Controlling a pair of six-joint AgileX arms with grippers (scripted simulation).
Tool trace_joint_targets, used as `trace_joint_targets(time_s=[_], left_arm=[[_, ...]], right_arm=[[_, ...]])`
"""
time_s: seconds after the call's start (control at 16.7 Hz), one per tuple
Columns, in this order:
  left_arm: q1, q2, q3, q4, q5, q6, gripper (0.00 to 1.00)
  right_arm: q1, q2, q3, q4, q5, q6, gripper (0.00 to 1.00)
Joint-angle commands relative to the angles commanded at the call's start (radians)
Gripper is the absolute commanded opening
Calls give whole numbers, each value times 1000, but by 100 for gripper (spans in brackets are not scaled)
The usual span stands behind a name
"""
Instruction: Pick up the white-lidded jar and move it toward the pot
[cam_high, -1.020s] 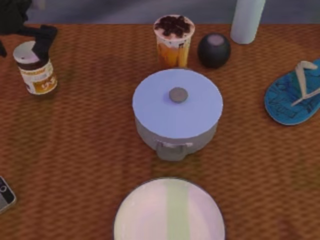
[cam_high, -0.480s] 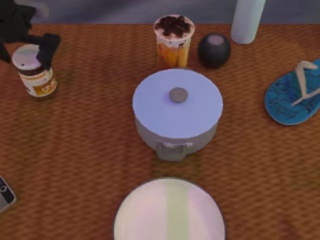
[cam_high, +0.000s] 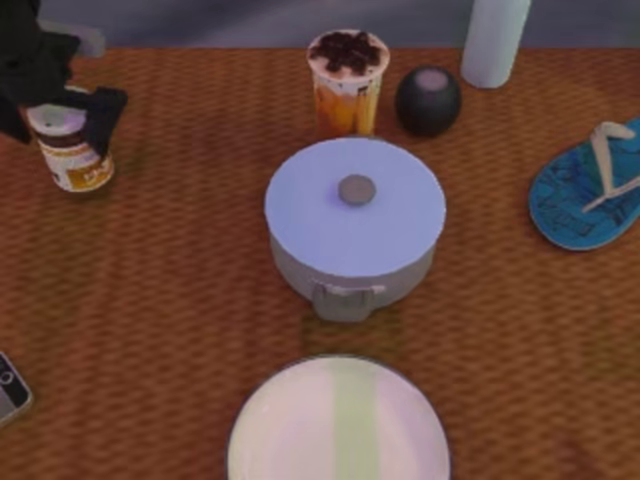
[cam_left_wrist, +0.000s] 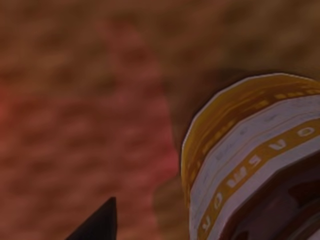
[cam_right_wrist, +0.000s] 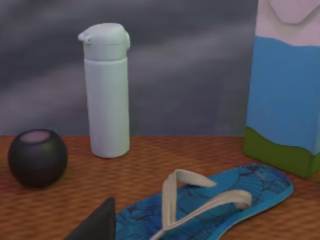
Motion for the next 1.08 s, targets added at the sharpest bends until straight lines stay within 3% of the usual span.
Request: trace_joint_targets(time_s=[0.72, 1.08], left_arm=[[0, 0, 0, 0, 0, 0, 2], [0, 0, 0, 0, 0, 0, 0]], right_arm=[[0, 0, 0, 0, 0, 0, 100], [0, 0, 0, 0, 0, 0, 100]])
